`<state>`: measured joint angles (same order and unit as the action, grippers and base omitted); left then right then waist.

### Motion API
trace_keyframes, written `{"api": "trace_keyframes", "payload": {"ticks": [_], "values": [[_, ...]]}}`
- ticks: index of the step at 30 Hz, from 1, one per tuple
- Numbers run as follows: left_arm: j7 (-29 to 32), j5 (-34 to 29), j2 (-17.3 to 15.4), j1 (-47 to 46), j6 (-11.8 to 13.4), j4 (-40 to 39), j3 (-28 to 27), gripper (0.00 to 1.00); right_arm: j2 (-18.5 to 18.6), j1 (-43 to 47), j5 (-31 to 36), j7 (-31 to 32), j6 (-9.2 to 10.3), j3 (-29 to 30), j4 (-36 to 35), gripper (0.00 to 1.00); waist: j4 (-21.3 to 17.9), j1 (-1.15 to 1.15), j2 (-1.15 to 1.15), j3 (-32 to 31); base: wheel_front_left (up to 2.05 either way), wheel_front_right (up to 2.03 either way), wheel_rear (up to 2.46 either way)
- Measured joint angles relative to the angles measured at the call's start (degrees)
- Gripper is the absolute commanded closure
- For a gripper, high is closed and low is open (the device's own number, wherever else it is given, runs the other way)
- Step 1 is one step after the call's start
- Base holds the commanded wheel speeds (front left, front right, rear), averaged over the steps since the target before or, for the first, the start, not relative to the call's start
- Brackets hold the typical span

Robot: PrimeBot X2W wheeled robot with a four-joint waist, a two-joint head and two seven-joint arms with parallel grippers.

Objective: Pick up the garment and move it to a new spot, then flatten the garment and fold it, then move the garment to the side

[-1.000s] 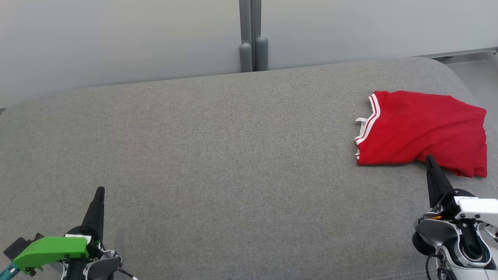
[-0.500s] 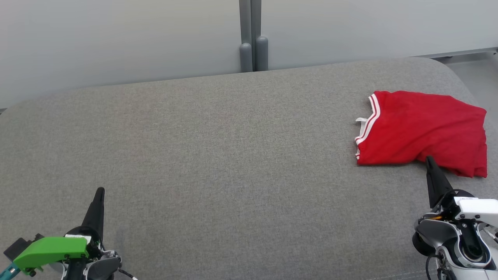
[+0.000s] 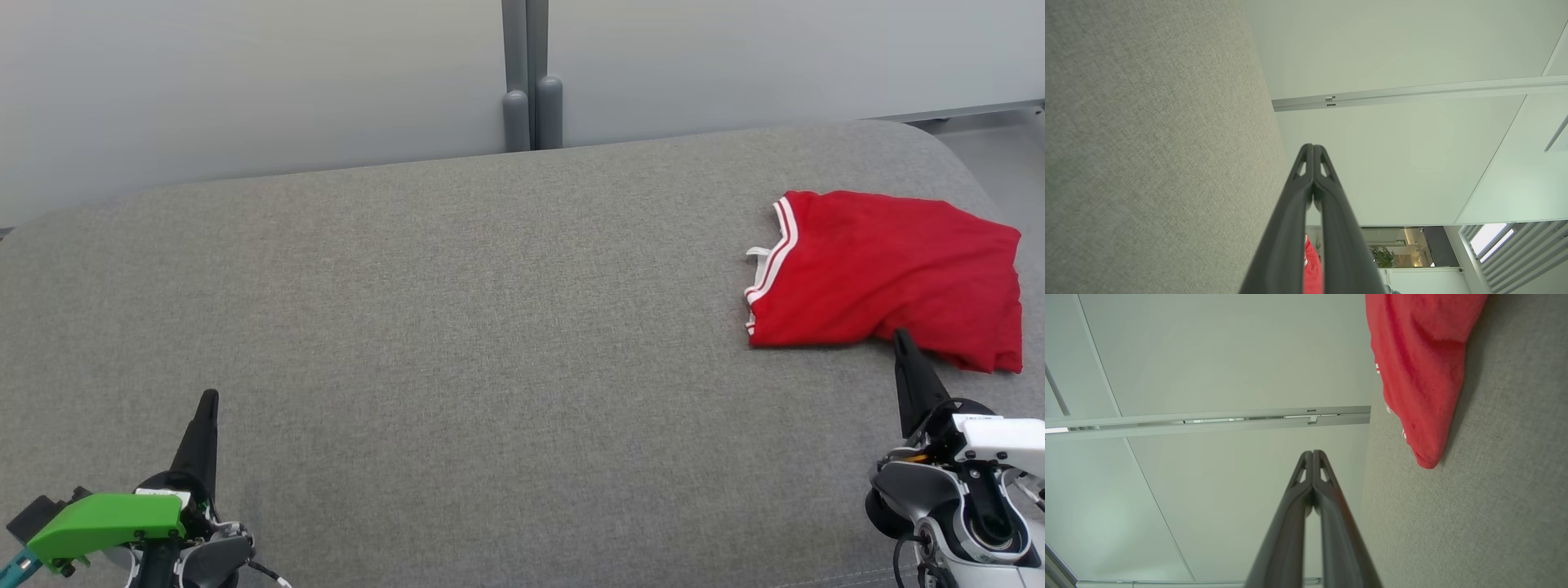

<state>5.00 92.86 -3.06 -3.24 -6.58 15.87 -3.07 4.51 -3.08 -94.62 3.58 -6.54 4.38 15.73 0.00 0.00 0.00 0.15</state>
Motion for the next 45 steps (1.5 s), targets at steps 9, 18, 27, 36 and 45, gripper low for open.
{"api": "trace_keyframes", "payload": {"ticks": [9, 18, 27, 36, 45], "values": [[0.0, 0.0, 0.0, 0.0, 0.0, 0.1, 0.0, 1.0, 0.0, 0.0, 0.0, 0.0, 0.0, 0.0, 0.1, 1.0, 0.0, 0.0, 0.0, 0.0, 0.0, 0.0, 0.0], [0.0, 0.0, 0.0, 0.0, 0.0, 0.1, -0.1, 1.0, -0.1, 0.0, 0.0, 0.0, -0.01, 0.1, 0.2, 1.0, 0.0, 0.0, 0.0, 0.0, 0.0, 0.0, 0.0], [0.0, 0.0, 0.0, 0.0, -0.1, 0.1, -0.1, 1.0, -0.1, 0.0, 0.0, 0.0, -0.01, 0.2, 0.3, 1.0, 0.0, 0.0, 0.0, 0.0, 0.0, 0.0, 0.0], [0.0, 0.0, 0.0, 0.0, -0.1, 0.2, -0.1, 1.0, -0.1, 0.0, 0.0, 0.0, -0.01, 0.2, 0.4, 1.0, 0.0, 0.0, 0.0, 0.0, 0.0, 0.0, 0.0], [0.0, 0.0, 0.0, 0.0, -0.1, 0.2, -0.1, 1.0, -0.1, 0.0, 0.0, 0.0, -0.01, 0.2, 0.4, 1.0, 0.0, 0.0, 0.0, 0.0, 0.0, 0.0, 0.0]]}}
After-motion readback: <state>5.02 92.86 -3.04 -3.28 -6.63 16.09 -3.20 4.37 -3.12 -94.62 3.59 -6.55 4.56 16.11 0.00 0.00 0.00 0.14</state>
